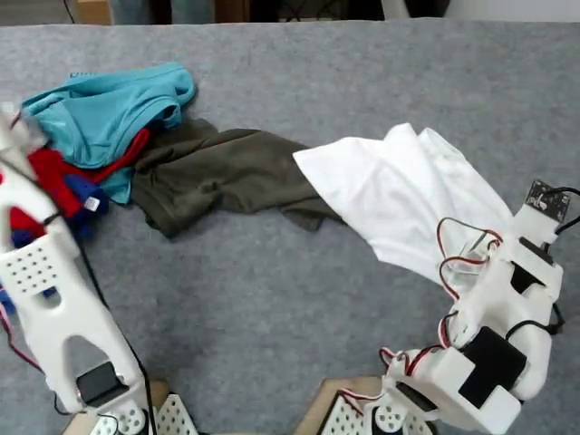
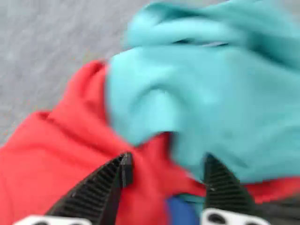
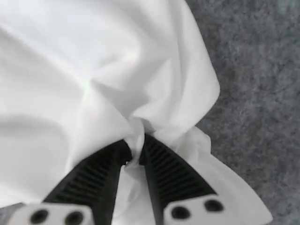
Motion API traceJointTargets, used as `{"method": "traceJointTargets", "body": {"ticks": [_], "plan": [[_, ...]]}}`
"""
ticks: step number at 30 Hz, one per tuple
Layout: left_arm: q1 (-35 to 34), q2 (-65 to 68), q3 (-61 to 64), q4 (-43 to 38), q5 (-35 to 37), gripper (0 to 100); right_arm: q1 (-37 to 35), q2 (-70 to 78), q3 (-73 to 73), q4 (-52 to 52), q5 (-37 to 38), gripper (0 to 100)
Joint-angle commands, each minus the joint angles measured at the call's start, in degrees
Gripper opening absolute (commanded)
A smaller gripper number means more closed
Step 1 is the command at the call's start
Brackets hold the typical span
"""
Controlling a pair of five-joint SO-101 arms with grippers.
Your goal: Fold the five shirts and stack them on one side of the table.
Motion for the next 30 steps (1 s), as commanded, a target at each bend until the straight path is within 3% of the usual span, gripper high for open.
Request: {"method": "traceJointTargets", "body": {"ticks": [1,9,13,16,20,25,30], "plan": [[8.8,-11.9,1.7,0.8,-0.6,34,0.4,0.7,0.7,-0.4,0.4,1.5],[30.3,-19.0,25.1,-0.2,-0.6,34,0.4,0.7,0.7,-0.4,0.4,1.5],[36.4,-13.9,39.5,-9.2,-0.6,34,0.4,0.7,0.7,-0.4,0.4,1.5],[37.0,-8.5,46.1,-16.4,-0.6,33,0.5,0.7,0.7,-0.4,0.4,1.5],[34.6,-4.7,45.7,-16.5,3.5,26,0.5,0.7,0.7,-0.4,0.4,1.5],[30.2,-4.7,38.4,-11.9,5.0,3,0.5,0.7,0.7,-0.4,0.4,1.5],[25.2,-4.7,19.3,0.2,4.8,3,0.5,0.7,0.7,-0.4,0.4,1.5]]}}
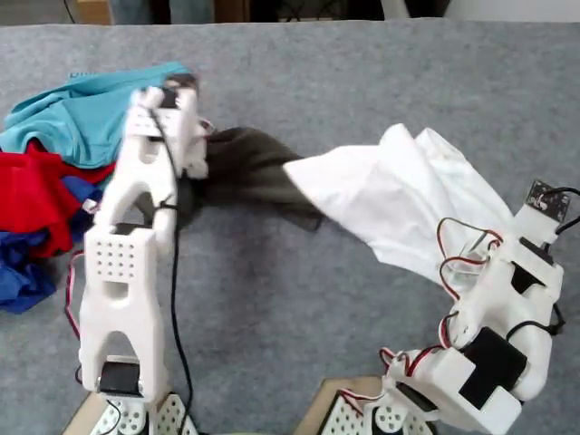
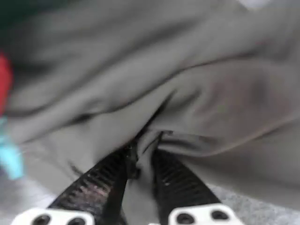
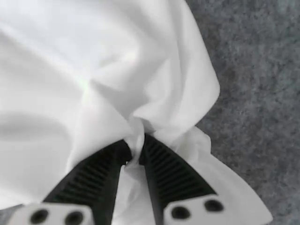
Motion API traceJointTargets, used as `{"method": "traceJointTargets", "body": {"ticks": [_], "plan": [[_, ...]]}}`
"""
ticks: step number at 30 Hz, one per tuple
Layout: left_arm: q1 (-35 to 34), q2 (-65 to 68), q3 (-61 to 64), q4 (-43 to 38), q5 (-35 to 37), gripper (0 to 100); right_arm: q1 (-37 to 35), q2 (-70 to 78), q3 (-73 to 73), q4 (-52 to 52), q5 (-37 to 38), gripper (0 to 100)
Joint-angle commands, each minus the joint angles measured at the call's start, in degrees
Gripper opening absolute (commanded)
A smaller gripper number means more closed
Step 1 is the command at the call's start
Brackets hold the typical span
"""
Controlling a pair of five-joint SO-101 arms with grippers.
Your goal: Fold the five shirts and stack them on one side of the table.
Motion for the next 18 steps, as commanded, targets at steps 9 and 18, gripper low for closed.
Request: {"method": "traceJointTargets", "body": {"ticks": [9,18], "plan": [[-20.7,-3.2,-44.2,6.7,1.0,3,0.4,0.7,0.7,-0.4,0.4,1.5],[-42.2,-7.6,-46.8,1.2,2.8,3,0.4,0.7,0.7,-0.4,0.4,1.5]]}}
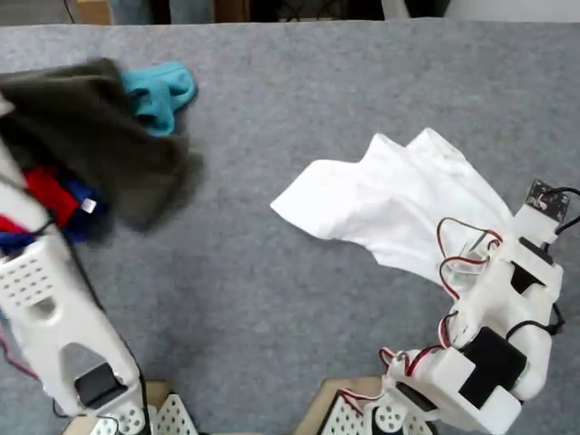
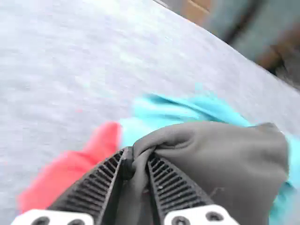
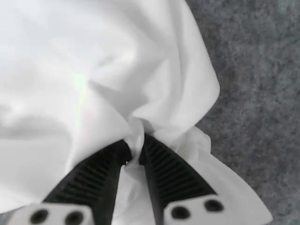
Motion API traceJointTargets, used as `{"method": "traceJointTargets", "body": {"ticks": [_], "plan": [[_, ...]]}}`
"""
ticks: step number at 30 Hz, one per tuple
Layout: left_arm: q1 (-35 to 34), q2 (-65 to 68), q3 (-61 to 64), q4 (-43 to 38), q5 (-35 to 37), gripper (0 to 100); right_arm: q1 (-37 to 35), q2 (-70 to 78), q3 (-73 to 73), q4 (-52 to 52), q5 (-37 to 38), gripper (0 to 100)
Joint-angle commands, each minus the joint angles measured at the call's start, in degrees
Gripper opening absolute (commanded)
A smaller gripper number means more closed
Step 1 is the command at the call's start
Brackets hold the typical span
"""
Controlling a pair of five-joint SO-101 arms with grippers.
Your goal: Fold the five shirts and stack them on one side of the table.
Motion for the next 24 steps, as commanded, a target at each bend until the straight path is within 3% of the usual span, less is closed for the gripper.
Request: {"method": "traceJointTargets", "body": {"ticks": [1,3,6,9,11,19,24], "plan": [[-5.5,-4.5,-2.6,-1.9,1.3,3,0.4,0.7,0.7,-0.4,0.4,1.5],[-4.9,-3.5,-1.1,-0.8,-0.1,6,0.4,0.7,0.7,-0.4,0.4,1.5],[-2.9,-1.3,1.4,1.9,-0.4,20,0.4,0.7,0.7,-0.4,0.4,1.5],[-0.7,0.3,4.1,3.5,8.7,32,0.4,0.7,0.7,-0.4,0.4,1.5],[2.1,-0.1,5.3,3.5,12.5,32,0.4,0.7,0.7,-0.4,0.4,1.5],[23.0,0.9,7.2,1.7,12.8,33,0.4,3.2,0.1,-0.4,0.4,1.5],[28.7,12.7,13.0,-12.0,13.1,32,0.4,3.6,-0.5,-0.3,0.4,1.5]]}}
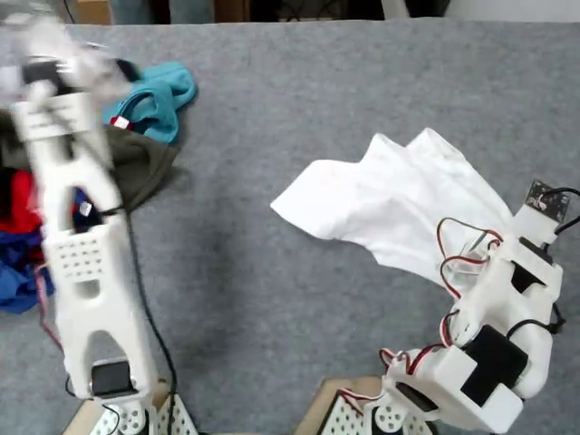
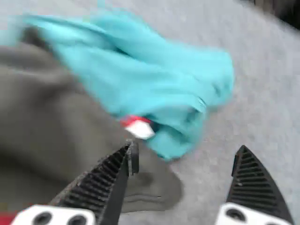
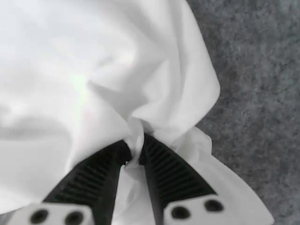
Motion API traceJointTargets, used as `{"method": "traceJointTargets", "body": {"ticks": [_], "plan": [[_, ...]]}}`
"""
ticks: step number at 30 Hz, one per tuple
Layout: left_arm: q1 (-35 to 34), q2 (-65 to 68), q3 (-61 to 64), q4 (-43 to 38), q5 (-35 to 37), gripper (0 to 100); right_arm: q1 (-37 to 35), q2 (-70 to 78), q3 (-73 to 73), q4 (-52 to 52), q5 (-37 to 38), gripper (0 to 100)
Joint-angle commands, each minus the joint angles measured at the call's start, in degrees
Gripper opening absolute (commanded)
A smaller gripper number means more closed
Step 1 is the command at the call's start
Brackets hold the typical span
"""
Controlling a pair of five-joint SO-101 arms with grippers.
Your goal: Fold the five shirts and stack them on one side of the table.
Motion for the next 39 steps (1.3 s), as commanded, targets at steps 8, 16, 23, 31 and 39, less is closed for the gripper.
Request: {"method": "traceJointTargets", "body": {"ticks": [8,16,23,31,39], "plan": [[-3.3,17.4,2.5,-17.1,4.6,13,0.4,2.3,-0.5,0.2,0.4,1.5],[-13.1,17.3,-14.9,-1.6,-3.0,3,0.4,2.3,-0.5,0.2,0.4,1.5],[-26.0,4.7,-13.8,2.3,-10.7,3,0.4,2.3,-0.5,0.2,0.4,1.5],[-44.5,-7.6,-14.0,2.5,-12.0,3,0.4,2.3,-0.5,0.2,0.4,1.5],[-54.3,-25.0,-13.9,7.3,-11.6,3,0.4,2.3,-0.5,0.2,0.4,1.5]]}}
